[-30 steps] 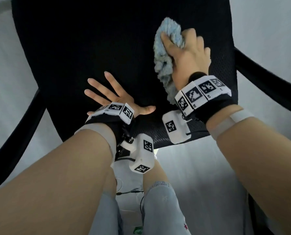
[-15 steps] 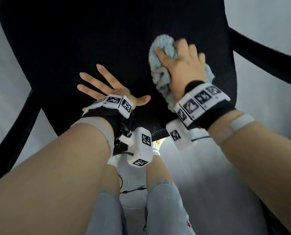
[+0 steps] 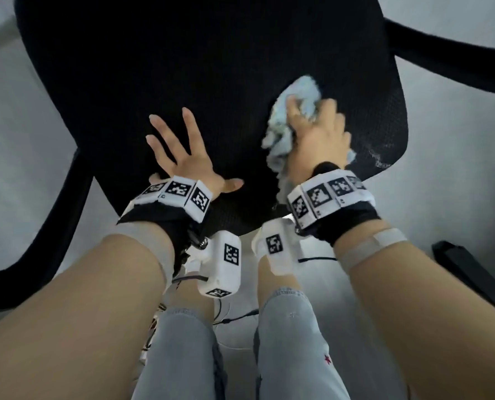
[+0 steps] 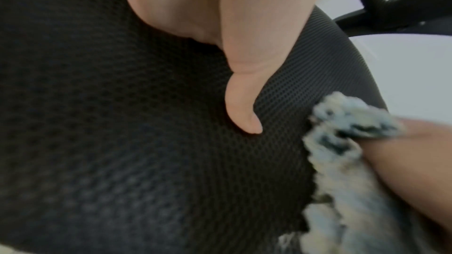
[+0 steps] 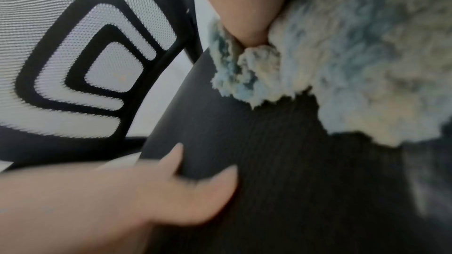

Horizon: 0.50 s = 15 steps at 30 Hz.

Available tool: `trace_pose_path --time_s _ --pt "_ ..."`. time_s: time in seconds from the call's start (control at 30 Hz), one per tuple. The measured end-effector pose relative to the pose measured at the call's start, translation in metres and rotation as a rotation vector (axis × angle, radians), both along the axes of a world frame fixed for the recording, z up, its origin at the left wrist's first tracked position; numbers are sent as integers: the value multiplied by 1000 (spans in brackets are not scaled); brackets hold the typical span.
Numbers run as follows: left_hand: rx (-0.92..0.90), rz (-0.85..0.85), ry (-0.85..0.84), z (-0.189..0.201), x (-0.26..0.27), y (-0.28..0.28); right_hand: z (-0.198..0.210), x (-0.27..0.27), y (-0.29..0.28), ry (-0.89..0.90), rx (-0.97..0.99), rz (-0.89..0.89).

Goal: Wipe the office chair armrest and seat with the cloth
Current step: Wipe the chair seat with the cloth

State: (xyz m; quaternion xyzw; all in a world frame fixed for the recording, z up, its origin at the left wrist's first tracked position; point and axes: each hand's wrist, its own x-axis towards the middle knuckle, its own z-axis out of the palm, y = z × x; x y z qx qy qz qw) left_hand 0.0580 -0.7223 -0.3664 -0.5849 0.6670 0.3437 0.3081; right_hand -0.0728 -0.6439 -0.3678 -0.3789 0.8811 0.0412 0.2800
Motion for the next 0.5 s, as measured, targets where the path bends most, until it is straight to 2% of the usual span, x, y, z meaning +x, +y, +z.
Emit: trace_pose_path --time_s 0.1,0.17,0.2,0.23,0.33,0.4,0.47,0.5 --pt "-34 -114 -42 -2 13 -1 2 60 5 -80 -67 425" --pt "-33 -189 -60 -2 20 -4 1 54 6 -80 -86 601" --pt "-25 -215 -56 -1 23 -5 -1 38 5 -51 -69 634" --pt "-28 -233 -49 -1 26 -5 -1 19 6 -26 -53 601" --pt "-75 -260 -48 -1 28 -1 0 -31 20 103 -46 171" --pt "-105 -257 -51 -1 26 2 0 -32 28 170 -43 -46" --pt "-130 -256 -59 -3 25 4 -1 -9 30 131 33 -114" --pt "-141 -256 -63 -4 25 3 0 10 30 62 52 -86"
